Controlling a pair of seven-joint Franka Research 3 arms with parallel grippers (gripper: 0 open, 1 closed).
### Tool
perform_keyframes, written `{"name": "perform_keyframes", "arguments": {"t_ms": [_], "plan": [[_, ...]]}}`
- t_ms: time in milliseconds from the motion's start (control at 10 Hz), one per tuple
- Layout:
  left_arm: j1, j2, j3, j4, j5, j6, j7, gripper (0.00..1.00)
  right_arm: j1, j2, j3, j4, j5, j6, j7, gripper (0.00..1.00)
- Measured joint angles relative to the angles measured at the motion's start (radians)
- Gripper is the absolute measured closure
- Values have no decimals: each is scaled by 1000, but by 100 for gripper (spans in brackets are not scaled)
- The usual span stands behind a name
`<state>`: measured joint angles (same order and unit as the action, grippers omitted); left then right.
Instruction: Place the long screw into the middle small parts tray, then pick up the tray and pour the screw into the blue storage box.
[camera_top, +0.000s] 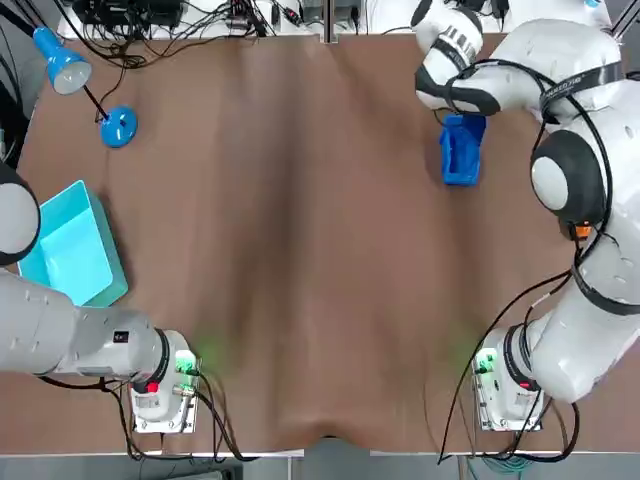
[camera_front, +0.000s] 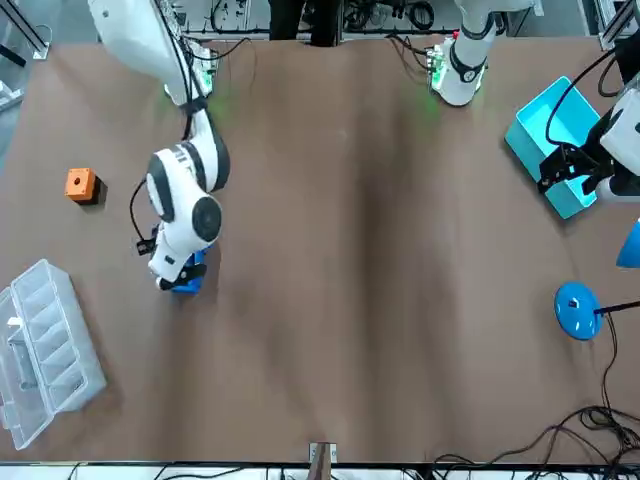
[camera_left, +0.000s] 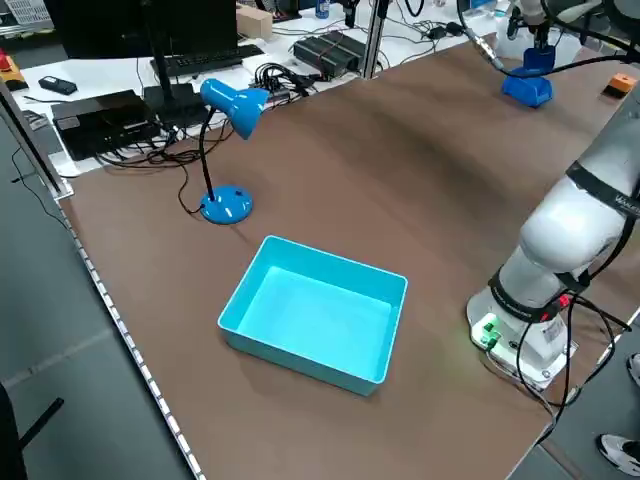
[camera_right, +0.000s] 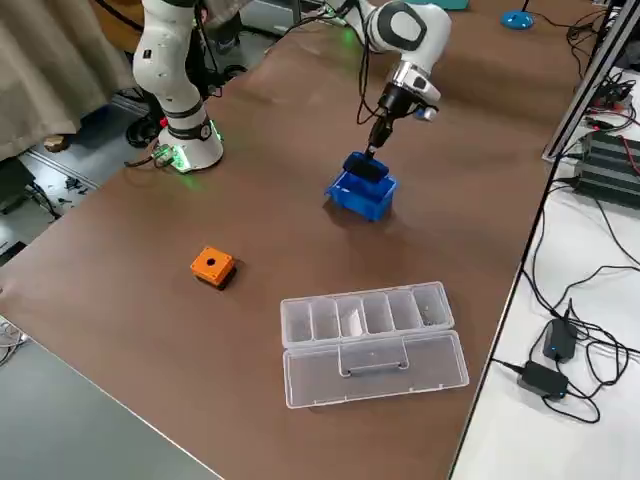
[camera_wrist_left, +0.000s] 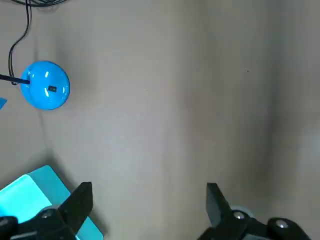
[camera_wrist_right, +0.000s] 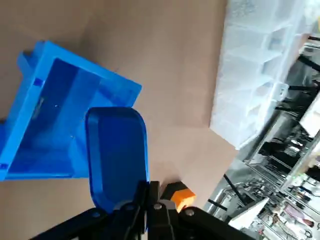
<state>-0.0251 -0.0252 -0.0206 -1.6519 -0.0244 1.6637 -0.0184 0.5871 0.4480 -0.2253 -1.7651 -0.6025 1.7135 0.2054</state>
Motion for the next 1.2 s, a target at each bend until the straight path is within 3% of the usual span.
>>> {"name": "perform_keyframes", "arguments": {"t_ms": [300, 500, 900, 1200], "plan": [[0, 0, 0, 0, 0, 0, 0, 0, 18, 0, -1, -19, -45, 0, 68, 96], [0, 0, 0, 0, 0, 0, 0, 0, -31, -1, -6, -18, 4, 24, 42, 96], [0, 0, 0, 0, 0, 0, 0, 0, -96, -50, -8, 64, 310, 44, -162, 96], [0, 0, 0, 0, 0, 0, 0, 0, -96, -57, -6, 152, 586, 40, -178, 96]]}}
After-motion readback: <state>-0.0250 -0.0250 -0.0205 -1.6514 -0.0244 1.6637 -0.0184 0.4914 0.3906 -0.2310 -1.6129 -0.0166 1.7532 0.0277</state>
